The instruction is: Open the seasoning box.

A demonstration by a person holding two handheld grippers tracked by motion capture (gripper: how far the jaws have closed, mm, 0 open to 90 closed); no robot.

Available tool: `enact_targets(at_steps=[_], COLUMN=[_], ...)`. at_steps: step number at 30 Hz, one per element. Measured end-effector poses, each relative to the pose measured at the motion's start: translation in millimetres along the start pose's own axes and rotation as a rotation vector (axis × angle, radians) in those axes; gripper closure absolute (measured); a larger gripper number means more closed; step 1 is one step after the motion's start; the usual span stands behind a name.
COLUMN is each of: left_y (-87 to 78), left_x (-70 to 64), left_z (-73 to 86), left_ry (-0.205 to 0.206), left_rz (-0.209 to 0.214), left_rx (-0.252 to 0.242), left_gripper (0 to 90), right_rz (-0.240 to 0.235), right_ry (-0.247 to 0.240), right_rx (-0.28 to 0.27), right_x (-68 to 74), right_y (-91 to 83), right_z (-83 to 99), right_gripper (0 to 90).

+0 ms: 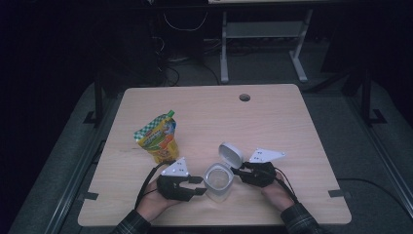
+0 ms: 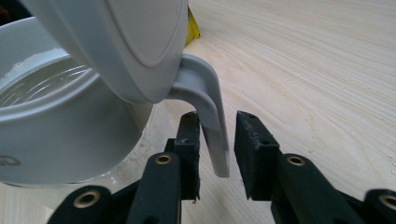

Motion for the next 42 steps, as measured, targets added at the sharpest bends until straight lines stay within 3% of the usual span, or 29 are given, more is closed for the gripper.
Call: enact_targets(at_steps=[8, 34, 37, 42], left_y=[2.2, 32.4, 33.3, 25.0], left_x=[-1.5, 7.3, 8.0, 8.0], left_z=[-1.3, -39.9, -40.5, -40.9], left_ry=[0.019, 0.037, 0.038, 0.027], left_rz=[-0.002, 0.016, 0.015, 0.024], left_rx=[0.016, -0.010, -0.012, -0.039], left_gripper=[90.0, 90.0, 90.0, 90.0], right_rz=[0.016, 0.132, 0.130, 0.111], right_ry=[-0.002, 0.072, 0.077, 0.069], right_rx=[0.001, -0.008, -0.010, -0.002], right_x=[-0.8, -38.7, -40.7, -38.2], right_y=[-0.9, -22.7, -24.4, -24.9], right_z=[-0.1, 11.9, 12.9, 14.9], right_gripper=[77.6, 77.9, 77.4, 69.4])
Point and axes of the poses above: each handheld gripper's, and its own axes: y roughly forward along the jaws, z roughly out of its underside, x roughly to its left, the point moved 10 cm from there along y, roughly forward along the jaws, and after that the axes turned 14 degrees about x, right-handed, at the moved point
